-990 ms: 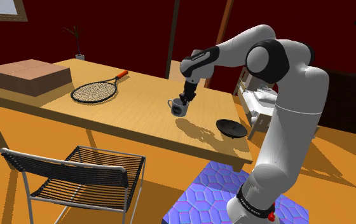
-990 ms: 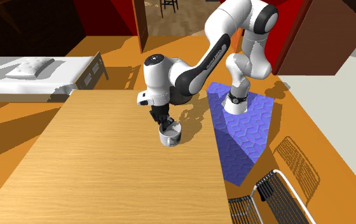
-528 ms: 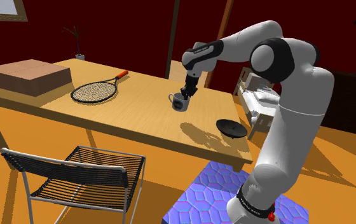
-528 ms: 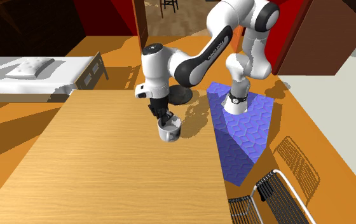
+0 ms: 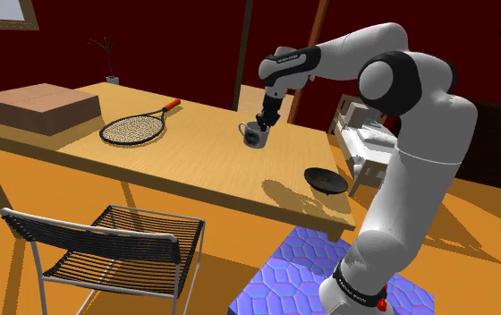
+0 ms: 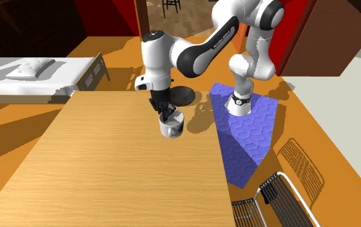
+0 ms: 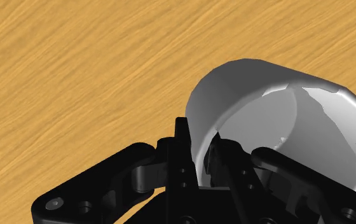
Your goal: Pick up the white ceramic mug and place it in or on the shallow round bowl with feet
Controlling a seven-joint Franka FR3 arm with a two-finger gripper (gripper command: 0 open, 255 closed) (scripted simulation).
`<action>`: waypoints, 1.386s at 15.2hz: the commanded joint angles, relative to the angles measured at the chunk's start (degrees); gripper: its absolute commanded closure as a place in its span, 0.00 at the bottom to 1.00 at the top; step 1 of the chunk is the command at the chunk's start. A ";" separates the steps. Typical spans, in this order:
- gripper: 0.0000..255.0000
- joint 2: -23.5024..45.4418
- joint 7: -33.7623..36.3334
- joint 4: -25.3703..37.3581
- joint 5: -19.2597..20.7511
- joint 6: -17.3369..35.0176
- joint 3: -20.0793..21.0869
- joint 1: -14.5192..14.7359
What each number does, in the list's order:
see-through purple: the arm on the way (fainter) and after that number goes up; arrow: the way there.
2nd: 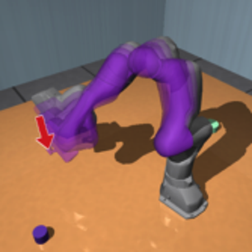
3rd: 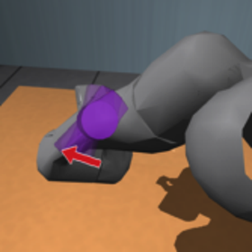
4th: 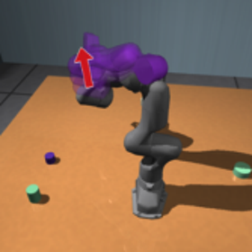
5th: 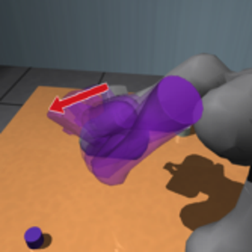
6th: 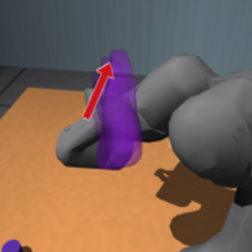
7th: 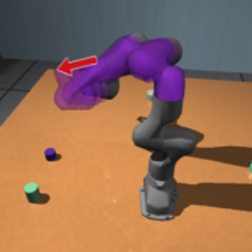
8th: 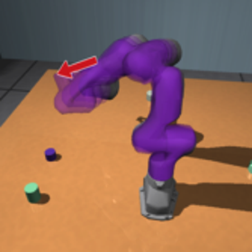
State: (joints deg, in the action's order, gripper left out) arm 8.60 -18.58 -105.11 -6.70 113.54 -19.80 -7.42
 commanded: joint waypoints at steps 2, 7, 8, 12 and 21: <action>1.00 -3.49 -1.13 -3.46 1.19 0.08 -0.83 -0.62; 1.00 -11.08 -4.35 -11.80 4.16 1.18 -3.03 -2.72; 1.00 -12.51 -5.02 -13.25 4.80 1.28 -3.50 -3.22; 1.00 -17.94 -7.86 -18.36 7.48 1.30 -5.49 -5.44; 1.00 -28.05 -15.49 -25.90 13.85 -0.34 -10.79 -11.54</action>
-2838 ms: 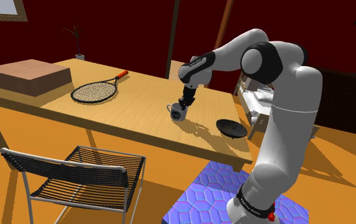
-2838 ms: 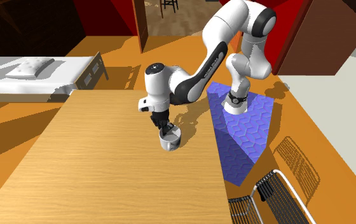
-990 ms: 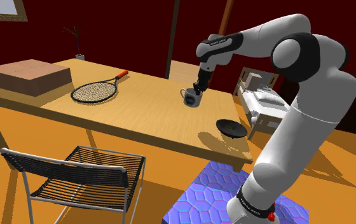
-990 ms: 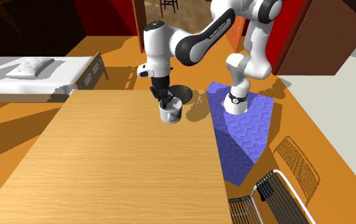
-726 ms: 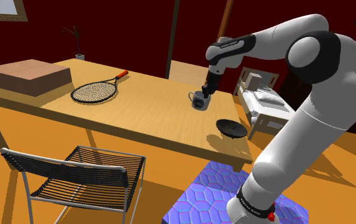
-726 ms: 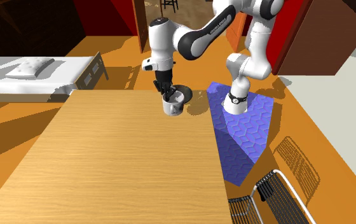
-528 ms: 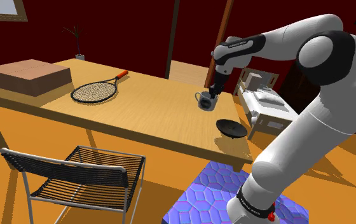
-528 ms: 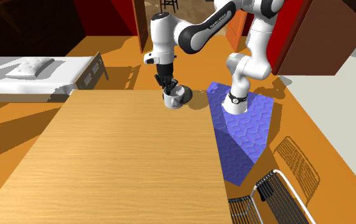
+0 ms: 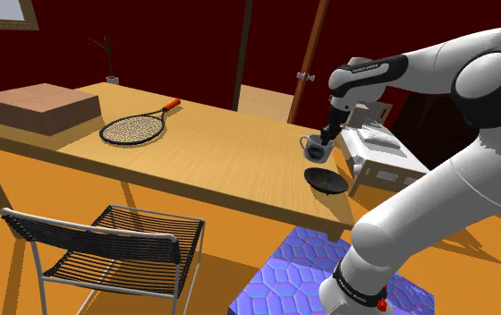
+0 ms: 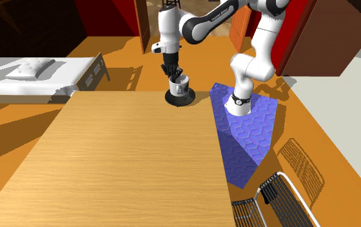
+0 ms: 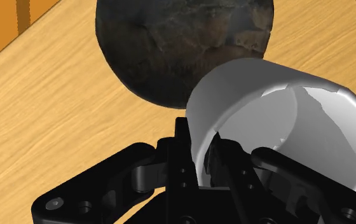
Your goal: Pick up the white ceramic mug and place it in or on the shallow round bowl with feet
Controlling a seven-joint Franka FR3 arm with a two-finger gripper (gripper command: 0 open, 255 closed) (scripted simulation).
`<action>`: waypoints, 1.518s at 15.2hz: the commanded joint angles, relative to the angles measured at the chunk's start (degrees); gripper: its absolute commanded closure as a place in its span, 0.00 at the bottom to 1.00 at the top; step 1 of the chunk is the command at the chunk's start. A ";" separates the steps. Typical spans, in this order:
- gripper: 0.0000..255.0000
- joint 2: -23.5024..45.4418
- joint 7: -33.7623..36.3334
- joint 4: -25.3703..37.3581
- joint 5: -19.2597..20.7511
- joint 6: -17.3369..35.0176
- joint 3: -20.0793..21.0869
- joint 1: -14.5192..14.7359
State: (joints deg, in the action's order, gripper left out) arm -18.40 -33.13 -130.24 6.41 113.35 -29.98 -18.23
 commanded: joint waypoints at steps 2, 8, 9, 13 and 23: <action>1.00 -2.80 -2.93 -1.72 2.14 -0.73 -1.97 -2.20; 1.00 -2.93 -4.80 -4.55 3.05 2.08 -3.69 -3.24; 1.00 -2.64 -4.90 -5.10 3.01 2.90 -3.88 -3.21; 1.00 -1.29 -5.39 -7.18 2.75 6.24 -4.65 -3.08; 1.00 1.42 -6.46 -10.12 1.93 11.66 -5.98 -2.67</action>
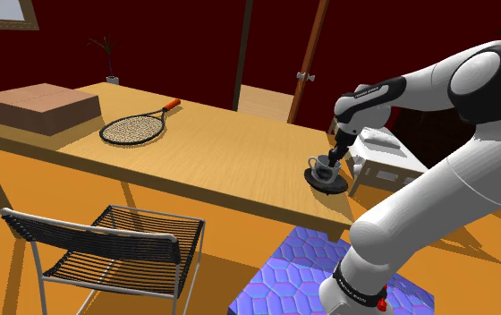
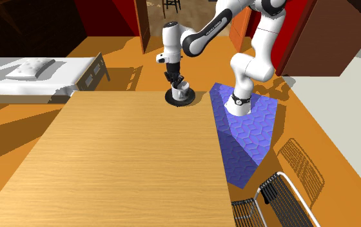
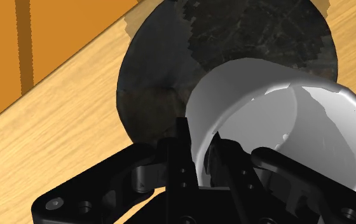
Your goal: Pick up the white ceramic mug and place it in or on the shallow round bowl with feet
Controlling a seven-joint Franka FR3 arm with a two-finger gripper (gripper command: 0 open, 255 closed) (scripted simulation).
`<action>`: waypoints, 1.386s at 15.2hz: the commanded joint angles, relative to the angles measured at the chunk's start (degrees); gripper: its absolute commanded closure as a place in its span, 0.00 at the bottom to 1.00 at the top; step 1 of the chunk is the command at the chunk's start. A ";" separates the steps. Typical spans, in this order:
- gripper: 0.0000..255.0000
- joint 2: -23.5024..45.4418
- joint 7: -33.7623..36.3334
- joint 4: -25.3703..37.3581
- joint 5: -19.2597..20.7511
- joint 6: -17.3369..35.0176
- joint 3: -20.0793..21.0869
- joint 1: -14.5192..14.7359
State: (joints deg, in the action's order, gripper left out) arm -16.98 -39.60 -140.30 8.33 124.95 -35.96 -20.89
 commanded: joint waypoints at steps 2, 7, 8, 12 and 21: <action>1.00 -0.01 0.00 -0.05 0.01 0.06 0.00 -0.01; 0.00 -0.01 0.00 -0.05 0.01 0.06 0.00 0.00; 0.00 -0.01 0.00 -0.05 0.01 0.06 0.00 0.00; 0.00 -2.12 0.70 2.32 0.70 -4.23 0.90 -0.36; 0.00 -3.62 1.12 4.68 1.04 -7.97 1.66 -0.58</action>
State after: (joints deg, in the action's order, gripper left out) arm -20.59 -38.48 -135.62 9.37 116.99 -34.30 -21.47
